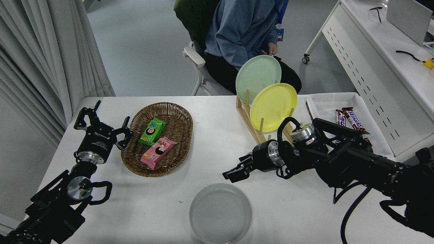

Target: Place the plate on the table

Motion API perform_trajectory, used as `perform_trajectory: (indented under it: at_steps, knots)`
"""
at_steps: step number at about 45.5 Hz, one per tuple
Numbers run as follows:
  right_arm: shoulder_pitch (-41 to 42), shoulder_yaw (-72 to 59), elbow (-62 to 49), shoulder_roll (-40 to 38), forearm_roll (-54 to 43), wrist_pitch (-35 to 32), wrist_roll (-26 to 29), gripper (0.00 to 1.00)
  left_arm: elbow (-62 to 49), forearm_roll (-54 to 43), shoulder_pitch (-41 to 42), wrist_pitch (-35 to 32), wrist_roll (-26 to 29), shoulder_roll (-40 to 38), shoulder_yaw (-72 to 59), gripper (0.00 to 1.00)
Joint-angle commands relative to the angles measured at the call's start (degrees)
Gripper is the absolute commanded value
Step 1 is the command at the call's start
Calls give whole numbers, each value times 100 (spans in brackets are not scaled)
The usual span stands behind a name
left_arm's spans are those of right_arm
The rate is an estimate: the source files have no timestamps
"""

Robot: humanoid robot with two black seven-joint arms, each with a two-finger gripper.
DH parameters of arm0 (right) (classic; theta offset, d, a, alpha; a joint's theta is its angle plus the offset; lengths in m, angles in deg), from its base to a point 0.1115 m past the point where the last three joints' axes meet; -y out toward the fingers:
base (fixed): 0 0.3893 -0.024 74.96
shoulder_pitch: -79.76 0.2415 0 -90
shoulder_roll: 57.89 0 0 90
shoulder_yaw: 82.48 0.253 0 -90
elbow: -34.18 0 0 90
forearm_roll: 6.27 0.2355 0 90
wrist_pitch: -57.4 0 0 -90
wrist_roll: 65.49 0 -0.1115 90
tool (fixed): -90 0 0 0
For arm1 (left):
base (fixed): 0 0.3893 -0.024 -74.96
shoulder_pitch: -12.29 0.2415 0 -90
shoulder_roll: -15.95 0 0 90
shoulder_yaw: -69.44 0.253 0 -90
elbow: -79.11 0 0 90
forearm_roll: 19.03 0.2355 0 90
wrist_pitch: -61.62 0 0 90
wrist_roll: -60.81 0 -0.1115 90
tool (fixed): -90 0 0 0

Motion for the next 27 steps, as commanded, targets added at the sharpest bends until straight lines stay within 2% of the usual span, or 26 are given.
perform_trajectory:
  at_steps: [1, 8, 16, 19, 27]
  knots:
    - [332, -222, 474, -371, -703, -1856, 11, 99, -4, 1, 0, 0, 0, 2, 1, 100]
    - [542, -108, 457, -600, -2389, -2067, -6, 99, -4, 1, 0, 0, 0, 2, -8, 100]
    - [657, 234, 360, -661, -5334, -2559, -15, 99, -4, 1, 0, 0, 0, 2, -8, 100]
    - [543, 708, 342, -697, -5748, -2726, -24, 99, -4, 1, 0, 0, 0, 2, -8, 100]
    - [358, 1447, -78, -714, -6101, -2841, -217, 99, 5, 1, 0, 0, 0, 2, 1, 100]
